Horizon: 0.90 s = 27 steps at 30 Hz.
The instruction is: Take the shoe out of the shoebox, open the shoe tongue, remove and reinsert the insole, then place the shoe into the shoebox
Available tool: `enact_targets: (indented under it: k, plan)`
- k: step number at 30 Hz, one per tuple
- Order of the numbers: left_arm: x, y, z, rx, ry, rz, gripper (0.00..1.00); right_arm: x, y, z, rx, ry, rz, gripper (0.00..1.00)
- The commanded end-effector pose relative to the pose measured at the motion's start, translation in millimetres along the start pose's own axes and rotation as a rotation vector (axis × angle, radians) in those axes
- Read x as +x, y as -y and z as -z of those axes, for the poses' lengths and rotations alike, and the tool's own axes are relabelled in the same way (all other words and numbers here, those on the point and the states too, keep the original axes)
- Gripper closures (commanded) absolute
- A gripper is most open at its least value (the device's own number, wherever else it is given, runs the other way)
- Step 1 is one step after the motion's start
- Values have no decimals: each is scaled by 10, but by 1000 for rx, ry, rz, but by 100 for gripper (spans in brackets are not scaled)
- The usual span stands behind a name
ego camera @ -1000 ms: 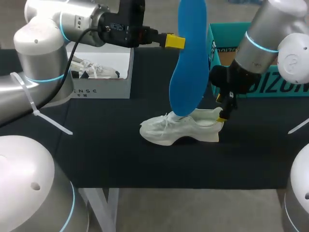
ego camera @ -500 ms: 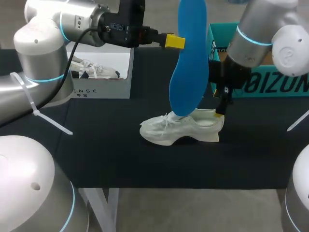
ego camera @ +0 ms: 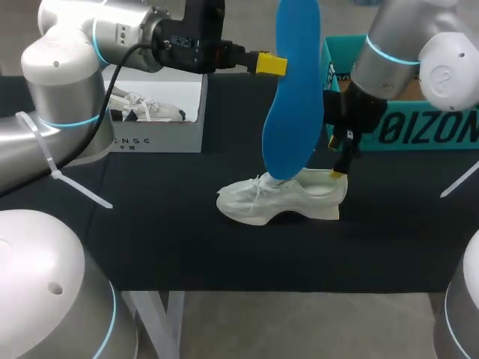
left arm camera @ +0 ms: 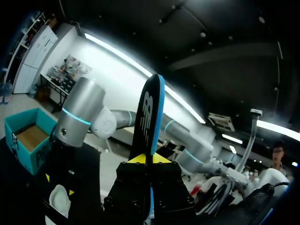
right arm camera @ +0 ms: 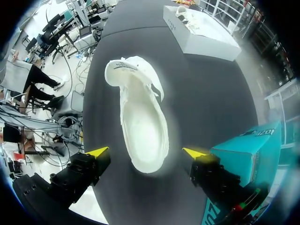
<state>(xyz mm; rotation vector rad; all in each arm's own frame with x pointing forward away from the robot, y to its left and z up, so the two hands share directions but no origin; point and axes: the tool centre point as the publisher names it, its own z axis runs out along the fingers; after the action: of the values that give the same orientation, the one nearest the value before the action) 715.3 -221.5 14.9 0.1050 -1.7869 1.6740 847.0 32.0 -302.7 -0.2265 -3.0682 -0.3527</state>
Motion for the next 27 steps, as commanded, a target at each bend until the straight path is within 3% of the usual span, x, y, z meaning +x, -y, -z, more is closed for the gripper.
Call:
enact_targets:
  k: [1, 27]
  plan:
    - [0, -2, -1, 0, 0, 0, 100, -8, -9, -10, 3, 0, 0, 0]
    - [0, -2, -1, 0, 0, 0, 100, -27, -16, -17, 24, 3, -10, 0]
